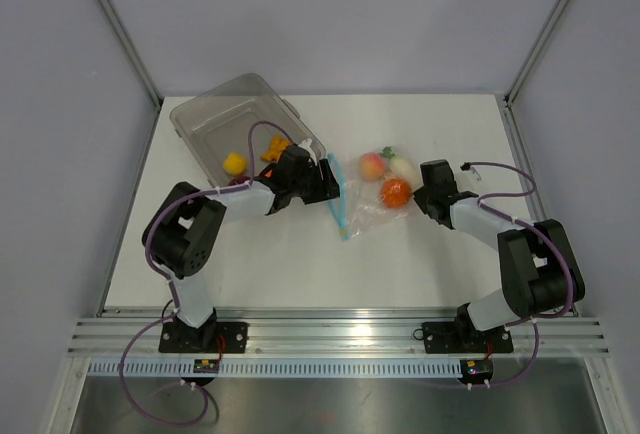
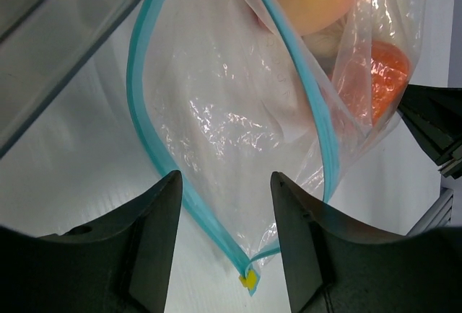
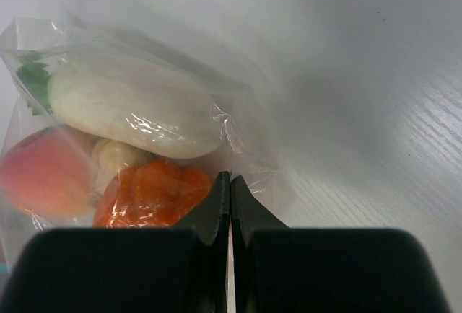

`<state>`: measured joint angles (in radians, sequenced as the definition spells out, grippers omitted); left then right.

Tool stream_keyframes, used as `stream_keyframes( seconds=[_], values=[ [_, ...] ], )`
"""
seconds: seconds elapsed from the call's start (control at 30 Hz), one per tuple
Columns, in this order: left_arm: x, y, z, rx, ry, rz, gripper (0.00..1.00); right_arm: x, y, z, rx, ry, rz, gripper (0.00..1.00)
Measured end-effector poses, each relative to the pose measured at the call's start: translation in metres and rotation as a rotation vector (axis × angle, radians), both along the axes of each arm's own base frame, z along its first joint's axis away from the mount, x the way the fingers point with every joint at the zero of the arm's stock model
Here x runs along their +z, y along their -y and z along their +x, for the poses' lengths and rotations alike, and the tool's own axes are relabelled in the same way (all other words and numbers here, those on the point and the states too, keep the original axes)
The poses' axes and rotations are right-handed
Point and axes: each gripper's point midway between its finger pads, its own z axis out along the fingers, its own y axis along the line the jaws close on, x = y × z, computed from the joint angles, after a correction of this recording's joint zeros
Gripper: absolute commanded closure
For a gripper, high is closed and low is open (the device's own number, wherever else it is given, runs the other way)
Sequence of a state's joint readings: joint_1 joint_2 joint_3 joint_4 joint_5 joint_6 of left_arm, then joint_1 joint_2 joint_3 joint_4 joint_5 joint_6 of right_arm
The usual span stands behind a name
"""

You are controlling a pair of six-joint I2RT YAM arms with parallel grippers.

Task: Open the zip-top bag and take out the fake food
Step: Pick up the fake fruit from the zipper food storage bag.

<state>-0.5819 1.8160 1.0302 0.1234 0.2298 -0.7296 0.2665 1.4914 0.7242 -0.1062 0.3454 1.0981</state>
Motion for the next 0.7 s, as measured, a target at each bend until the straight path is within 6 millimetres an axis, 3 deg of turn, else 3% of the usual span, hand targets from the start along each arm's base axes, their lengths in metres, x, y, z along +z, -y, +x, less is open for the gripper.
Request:
stream_keyframes(
  seconds=[0.2, 0.43, 0.7],
  values=[
    [-0.002, 0.016, -0.001, -0.056, 0.009, -0.058, 0.48, 0.0, -0.005, 0.002, 0.019, 0.015, 0.021, 1.0],
    [0.001, 0.037, -0.013, -0.128, 0.033, -0.092, 0.38, 0.0, -0.01, 0.002, 0.046, 0.018, 0.034, 1.0],
    [-0.005, 0.043, -0.015, -0.145, 0.022, -0.089, 0.35, -0.002, -0.01, 0.0, 0.062, 0.017, 0.022, 1.0]
  ],
)
